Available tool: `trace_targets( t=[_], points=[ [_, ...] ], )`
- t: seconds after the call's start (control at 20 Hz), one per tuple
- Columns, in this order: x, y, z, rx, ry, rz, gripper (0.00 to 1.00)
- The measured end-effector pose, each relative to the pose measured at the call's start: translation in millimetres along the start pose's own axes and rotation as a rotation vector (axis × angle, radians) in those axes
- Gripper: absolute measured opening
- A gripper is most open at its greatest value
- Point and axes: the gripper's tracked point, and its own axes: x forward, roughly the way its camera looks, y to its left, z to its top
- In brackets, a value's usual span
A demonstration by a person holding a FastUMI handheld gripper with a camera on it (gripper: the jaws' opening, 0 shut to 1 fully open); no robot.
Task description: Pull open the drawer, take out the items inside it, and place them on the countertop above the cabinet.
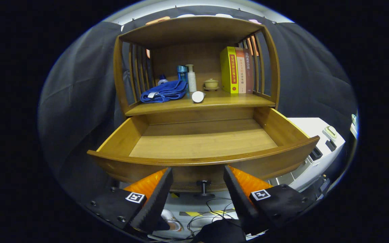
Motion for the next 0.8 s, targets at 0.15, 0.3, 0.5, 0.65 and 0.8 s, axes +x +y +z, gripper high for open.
trace_targets(
  t=[0.15,0.3,0.5,0.65,0.8],
  points=[
    [2.4,1.0,0.8,-0.001,-0.032,-0.022,0.98],
    [5.4,3.3,2.4,-0.007,-0.027,-0.029,0.99],
    [12.9,3.2,7.4,-0.002,-0.030,-0.032,0.99],
    [22.1,3.1,13.3,0.001,-0.035,-0.035,0.99],
    [32.7,2.6,19.8,-0.002,-0.034,-0.042,0.99]
  ],
)
